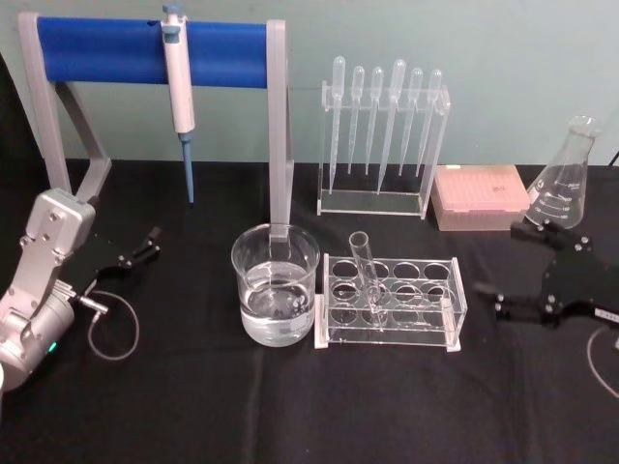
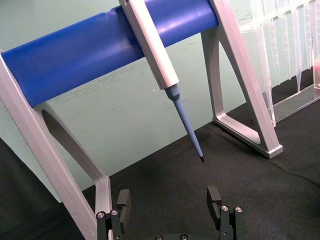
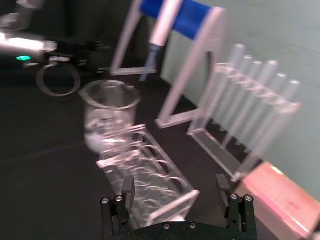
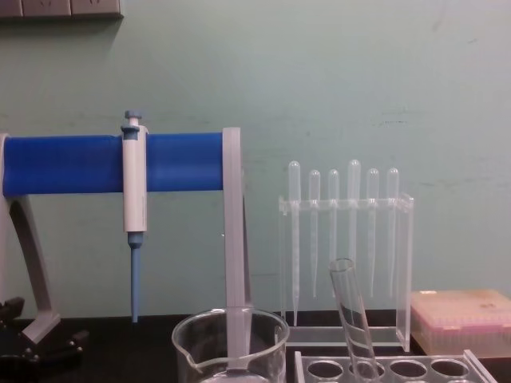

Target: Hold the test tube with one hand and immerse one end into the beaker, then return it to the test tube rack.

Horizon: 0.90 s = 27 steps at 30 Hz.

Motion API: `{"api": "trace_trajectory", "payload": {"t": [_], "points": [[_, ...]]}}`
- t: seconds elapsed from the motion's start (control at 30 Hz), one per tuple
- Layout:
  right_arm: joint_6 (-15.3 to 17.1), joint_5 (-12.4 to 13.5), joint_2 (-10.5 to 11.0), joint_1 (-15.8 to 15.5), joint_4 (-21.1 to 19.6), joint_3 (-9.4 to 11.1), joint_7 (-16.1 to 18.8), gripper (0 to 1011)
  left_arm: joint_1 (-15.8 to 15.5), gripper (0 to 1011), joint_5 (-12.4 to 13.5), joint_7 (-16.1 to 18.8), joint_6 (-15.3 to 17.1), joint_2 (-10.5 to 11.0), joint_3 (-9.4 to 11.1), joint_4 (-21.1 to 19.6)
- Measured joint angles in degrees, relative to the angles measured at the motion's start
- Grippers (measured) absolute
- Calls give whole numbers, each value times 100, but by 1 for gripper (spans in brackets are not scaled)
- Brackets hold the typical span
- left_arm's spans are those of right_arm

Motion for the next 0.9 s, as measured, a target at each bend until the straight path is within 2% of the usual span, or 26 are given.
{"api": "trace_trajectory", "payload": {"t": [0.17, 0.37, 0.7, 0.9], "points": [[-86, -27, 99, -43, -101, -36, 399, 1003, 0, 1000, 0, 0, 0, 0, 0, 0], [76, -101, -18, 189, -103, -249, 732, 1003, 0, 1000, 0, 0, 0, 0, 0, 0], [821, -324, -471, 1021, 64, -943, 965, 1003, 0, 1000, 0, 0, 0, 0, 0, 0], [1100, -415, -714, 1392, 174, -1237, 957, 1003, 0, 1000, 0, 0, 0, 0, 0, 0]]}}
